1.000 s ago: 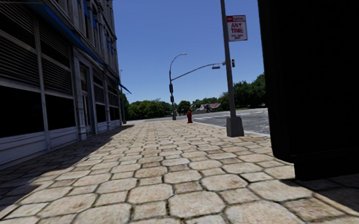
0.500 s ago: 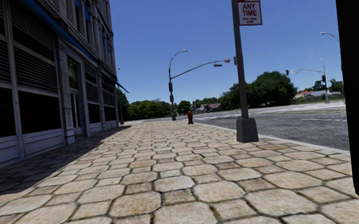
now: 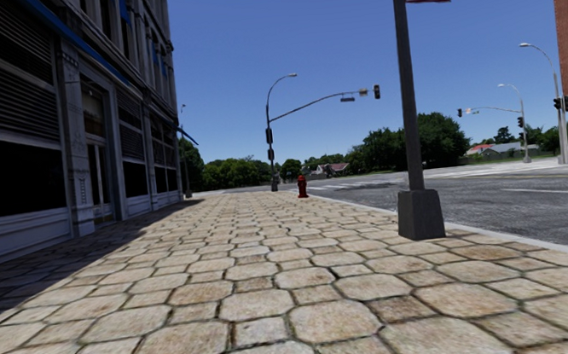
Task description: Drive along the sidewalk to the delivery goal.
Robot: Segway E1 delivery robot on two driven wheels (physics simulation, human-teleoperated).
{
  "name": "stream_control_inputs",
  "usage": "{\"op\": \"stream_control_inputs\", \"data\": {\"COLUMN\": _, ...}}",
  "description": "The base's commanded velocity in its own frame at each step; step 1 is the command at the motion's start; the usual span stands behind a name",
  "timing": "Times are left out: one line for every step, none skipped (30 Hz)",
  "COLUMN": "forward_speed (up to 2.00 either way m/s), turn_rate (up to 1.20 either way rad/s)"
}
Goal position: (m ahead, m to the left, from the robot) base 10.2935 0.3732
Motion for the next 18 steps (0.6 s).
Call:
{"op": "stream_control_inputs", "data": {"forward_speed": 2.0, "turn_rate": 0.0}}
{"op": "stream_control_inputs", "data": {"forward_speed": 2.0, "turn_rate": 0.0}}
{"op": "stream_control_inputs", "data": {"forward_speed": 2.0, "turn_rate": 0.0}}
{"op": "stream_control_inputs", "data": {"forward_speed": 2.0, "turn_rate": 0.0}}
{"op": "stream_control_inputs", "data": {"forward_speed": 2.0, "turn_rate": 0.0}}
{"op": "stream_control_inputs", "data": {"forward_speed": 2.0, "turn_rate": 0.0}}
{"op": "stream_control_inputs", "data": {"forward_speed": 2.0, "turn_rate": 0.0}}
{"op": "stream_control_inputs", "data": {"forward_speed": 2.0, "turn_rate": 0.0}}
{"op": "stream_control_inputs", "data": {"forward_speed": 2.0, "turn_rate": 0.0}}
{"op": "stream_control_inputs", "data": {"forward_speed": 2.0, "turn_rate": 0.0}}
{"op": "stream_control_inputs", "data": {"forward_speed": 2.0, "turn_rate": 0.0}}
{"op": "stream_control_inputs", "data": {"forward_speed": 2.0, "turn_rate": 0.0}}
{"op": "stream_control_inputs", "data": {"forward_speed": 2.0, "turn_rate": 0.0}}
{"op": "stream_control_inputs", "data": {"forward_speed": 2.0, "turn_rate": 0.0}}
{"op": "stream_control_inputs", "data": {"forward_speed": 2.0, "turn_rate": 0.0}}
{"op": "stream_control_inputs", "data": {"forward_speed": 2.0, "turn_rate": 0.0}}
{"op": "stream_control_inputs", "data": {"forward_speed": 2.0, "turn_rate": 0.0}}
{"op": "stream_control_inputs", "data": {"forward_speed": 2.0, "turn_rate": 0.0}}
